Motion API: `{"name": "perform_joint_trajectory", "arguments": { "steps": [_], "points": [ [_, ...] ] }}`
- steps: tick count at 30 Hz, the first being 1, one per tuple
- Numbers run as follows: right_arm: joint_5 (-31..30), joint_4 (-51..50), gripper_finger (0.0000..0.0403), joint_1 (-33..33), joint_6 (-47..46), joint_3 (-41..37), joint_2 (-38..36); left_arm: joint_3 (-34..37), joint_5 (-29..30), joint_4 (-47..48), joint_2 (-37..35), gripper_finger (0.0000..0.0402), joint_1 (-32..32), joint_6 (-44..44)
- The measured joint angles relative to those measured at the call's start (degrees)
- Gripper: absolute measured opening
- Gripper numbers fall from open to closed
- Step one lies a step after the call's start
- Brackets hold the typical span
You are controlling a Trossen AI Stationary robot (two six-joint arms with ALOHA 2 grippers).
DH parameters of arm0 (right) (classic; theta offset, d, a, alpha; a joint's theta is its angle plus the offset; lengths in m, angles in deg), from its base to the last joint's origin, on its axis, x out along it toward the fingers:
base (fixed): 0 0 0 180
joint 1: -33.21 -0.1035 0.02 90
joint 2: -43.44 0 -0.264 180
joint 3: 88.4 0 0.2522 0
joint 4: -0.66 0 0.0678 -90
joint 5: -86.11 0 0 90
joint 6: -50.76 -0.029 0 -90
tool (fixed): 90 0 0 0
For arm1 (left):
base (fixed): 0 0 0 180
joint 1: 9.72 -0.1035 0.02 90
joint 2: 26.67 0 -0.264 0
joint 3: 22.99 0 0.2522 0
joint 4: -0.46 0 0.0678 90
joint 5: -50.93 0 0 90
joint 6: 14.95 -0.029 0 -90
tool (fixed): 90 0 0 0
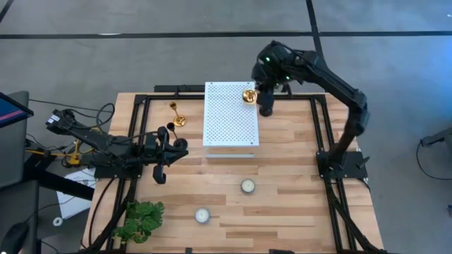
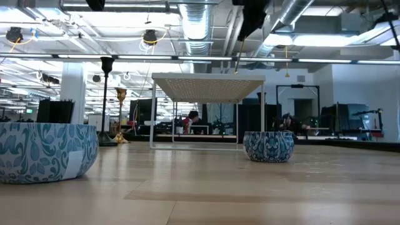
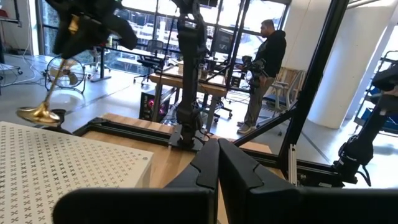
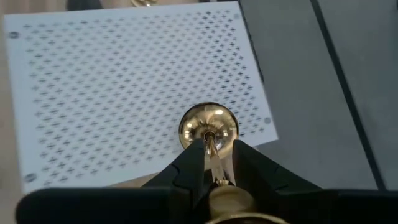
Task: Pick & Place candle stick holders
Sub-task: Put the large golden candle holder on the shelf
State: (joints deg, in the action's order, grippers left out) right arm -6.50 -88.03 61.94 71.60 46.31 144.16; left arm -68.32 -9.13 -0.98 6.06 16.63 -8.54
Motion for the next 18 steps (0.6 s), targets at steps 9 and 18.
{"name": "perform_joint_trajectory", "arguments": {
  "steps": [9,18],
  "points": [
    [3.11,-3.63,0.0069,2.7,2.23,10.47,9.05,0.0,0.0,0.19,-0.01,0.0006,0.0,0.0],
    [3.93,-3.6,0.0069,4.9,3.06,10.99,11.18,1.1,0.0,0.14,0.0,0.0006,0.0,0.02]
  ]
}}
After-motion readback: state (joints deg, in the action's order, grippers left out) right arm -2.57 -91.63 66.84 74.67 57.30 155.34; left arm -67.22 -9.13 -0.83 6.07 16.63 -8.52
